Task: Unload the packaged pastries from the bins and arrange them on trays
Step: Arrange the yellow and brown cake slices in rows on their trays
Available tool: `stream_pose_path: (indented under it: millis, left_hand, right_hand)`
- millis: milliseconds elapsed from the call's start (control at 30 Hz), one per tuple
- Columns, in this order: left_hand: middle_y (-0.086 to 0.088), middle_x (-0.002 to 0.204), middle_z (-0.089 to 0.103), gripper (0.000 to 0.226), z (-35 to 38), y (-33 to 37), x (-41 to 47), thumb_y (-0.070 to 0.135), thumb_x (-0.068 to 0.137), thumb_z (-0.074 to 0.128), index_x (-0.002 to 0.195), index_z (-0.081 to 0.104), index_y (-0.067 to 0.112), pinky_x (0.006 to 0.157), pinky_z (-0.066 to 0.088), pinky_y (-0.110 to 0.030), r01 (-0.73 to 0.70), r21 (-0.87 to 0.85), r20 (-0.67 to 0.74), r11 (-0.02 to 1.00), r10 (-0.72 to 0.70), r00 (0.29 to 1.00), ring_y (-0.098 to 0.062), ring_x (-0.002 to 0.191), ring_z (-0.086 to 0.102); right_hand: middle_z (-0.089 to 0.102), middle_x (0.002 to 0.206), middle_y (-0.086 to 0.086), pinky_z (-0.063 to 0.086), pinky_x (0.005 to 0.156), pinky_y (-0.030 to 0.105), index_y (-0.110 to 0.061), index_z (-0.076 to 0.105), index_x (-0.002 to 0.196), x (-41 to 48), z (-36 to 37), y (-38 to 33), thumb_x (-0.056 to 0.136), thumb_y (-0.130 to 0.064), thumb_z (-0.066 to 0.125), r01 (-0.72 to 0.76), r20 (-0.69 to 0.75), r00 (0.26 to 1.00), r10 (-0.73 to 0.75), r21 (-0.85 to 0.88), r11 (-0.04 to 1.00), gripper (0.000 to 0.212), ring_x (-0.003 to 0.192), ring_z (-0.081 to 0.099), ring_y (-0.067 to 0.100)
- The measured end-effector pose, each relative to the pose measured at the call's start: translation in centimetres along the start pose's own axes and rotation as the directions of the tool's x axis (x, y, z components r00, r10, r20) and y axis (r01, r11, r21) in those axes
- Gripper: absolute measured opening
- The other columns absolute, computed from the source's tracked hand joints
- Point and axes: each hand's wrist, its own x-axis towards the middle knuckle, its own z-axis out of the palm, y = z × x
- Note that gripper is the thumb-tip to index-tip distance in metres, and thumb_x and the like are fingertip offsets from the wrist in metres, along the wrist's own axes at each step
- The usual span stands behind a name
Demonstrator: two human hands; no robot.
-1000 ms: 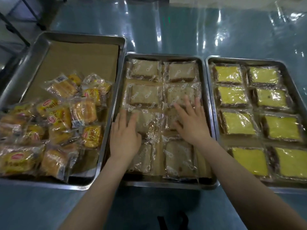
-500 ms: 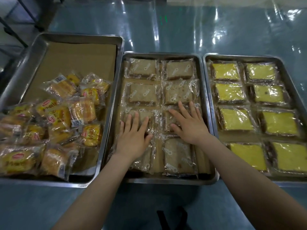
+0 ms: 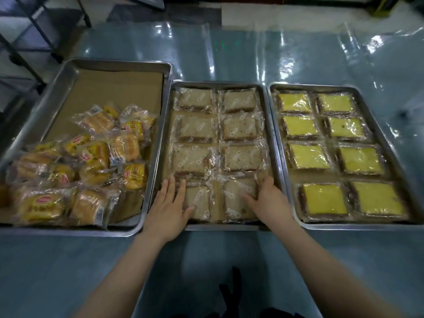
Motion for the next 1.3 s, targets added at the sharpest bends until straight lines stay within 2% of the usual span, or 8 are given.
stream_pose_path:
  millis: [267, 400, 500, 633, 767, 1000, 1167, 1300]
  left_hand:
    - [-0.008, 0.150, -0.030, 0.077, -0.2, -0.2, 0.5, 0.061, 0.091, 0.029, 0.146, -0.016, 0.032, 0.111, -0.008, -0.038, -0.024, -0.024, 0.104, 0.999, 0.027, 0.994, -0.020, 0.134, -0.032]
    - [-0.004, 0.151, -0.030, 0.072, -0.2, 0.5, 0.5, 0.061, 0.091, 0.032, 0.145, -0.011, 0.042, 0.112, -0.010, -0.044, 0.016, -0.054, 0.149, 0.998, -0.007, 0.989, -0.032, 0.135, -0.030]
    - [-0.003, 0.151, -0.030, 0.070, 0.1, 0.9, 0.4, 0.063, 0.091, 0.028, 0.145, -0.013, 0.043, 0.112, -0.008, -0.046, 0.025, -0.031, 0.144, 0.999, -0.020, 0.989, -0.038, 0.136, -0.027]
    - [-0.002, 0.152, -0.027, 0.069, 0.6, 0.8, -0.1, 0.063, 0.091, 0.025, 0.144, -0.013, 0.043, 0.113, -0.004, -0.046, 0.010, -0.030, 0.073, 1.000, -0.008, 0.997, -0.036, 0.138, -0.024]
    - [0.006, 0.151, -0.029, 0.067, 0.9, 0.7, -0.3, 0.065, 0.089, 0.024, 0.143, -0.013, 0.046, 0.113, 0.005, -0.049, 0.008, -0.060, 0.033, 0.998, -0.007, 0.999, -0.030, 0.140, -0.022]
    - [0.005, 0.149, -0.031, 0.067, 0.7, 0.7, -0.1, 0.065, 0.089, 0.022, 0.141, -0.017, 0.048, 0.113, 0.002, -0.049, 0.023, -0.038, 0.083, 0.999, -0.020, 0.996, -0.029, 0.138, -0.027]
    - [0.001, 0.152, -0.028, 0.066, 0.3, 1.0, -0.3, 0.063, 0.091, 0.021, 0.143, -0.016, 0.045, 0.113, -0.004, -0.046, 0.023, -0.008, 0.085, 1.000, -0.022, 0.996, -0.029, 0.137, -0.029]
    - [-0.003, 0.150, -0.031, 0.066, 0.3, 1.0, -0.4, 0.063, 0.091, 0.018, 0.143, -0.018, 0.041, 0.111, -0.012, -0.043, 0.002, 0.058, 0.052, 0.998, -0.005, 0.999, -0.024, 0.132, -0.036]
  right_hand:
    - [0.059, 0.061, -0.004, 0.038, 0.046, 0.026, -0.019, 0.054, 0.069, -0.6, -0.9, 0.1, 0.076, -0.042, 0.073, -0.202, 0.158, 0.976, 0.149, 0.400, 0.894, 0.031, 0.055, 0.056, 0.012]
    - [0.061, 0.071, 0.002, 0.045, 0.049, 0.026, -0.017, 0.056, 0.082, -1.5, -0.9, 0.9, 0.081, -0.016, 0.072, -0.257, 0.199, 0.966, 0.164, 0.790, 0.556, 0.016, 0.052, 0.057, 0.011]
    - [0.064, 0.080, -0.006, 0.044, 0.046, 0.016, -0.019, 0.058, 0.097, -2.0, -1.7, 1.0, 0.083, -0.013, 0.071, -0.128, 0.061, 0.988, 0.140, 0.831, 0.542, 0.020, 0.056, 0.061, -0.003]
    - [0.069, 0.091, -0.006, 0.056, 0.066, 0.031, -0.031, 0.058, 0.090, -1.2, -4.4, 0.1, 0.089, -0.008, 0.057, 0.066, -0.068, 0.997, -0.027, 0.684, 0.726, 0.022, 0.087, 0.067, 0.014]
    - [0.063, 0.100, 0.000, 0.049, 0.070, 0.034, -0.027, 0.055, 0.114, 0.4, -5.8, -1.5, 0.089, -0.014, 0.043, 0.156, 0.010, 0.987, -0.161, 0.199, 0.967, 0.031, 0.086, 0.059, 0.019]
    - [0.051, 0.122, 0.003, 0.025, 0.098, 0.049, -0.024, 0.047, 0.121, 1.7, -3.4, -3.4, 0.085, -0.032, 0.050, 0.383, 0.121, 0.923, -0.366, -0.399, 0.833, 0.037, 0.119, 0.043, 0.026]
    - [-0.016, 0.159, 0.001, -0.006, 0.113, 0.057, -0.038, 0.002, 0.149, -0.1, 0.5, -1.7, 0.089, -0.054, 0.049, 0.436, 0.072, 0.897, -0.436, -0.309, 0.845, 0.078, 0.145, -0.015, 0.026]
    - [-0.028, 0.155, -0.001, -0.014, 0.111, 0.055, -0.045, -0.005, 0.147, 0.1, 2.0, -1.1, 0.085, -0.068, 0.047, 0.429, 0.220, 0.899, -0.379, -0.258, 0.866, 0.085, 0.143, -0.022, 0.025]
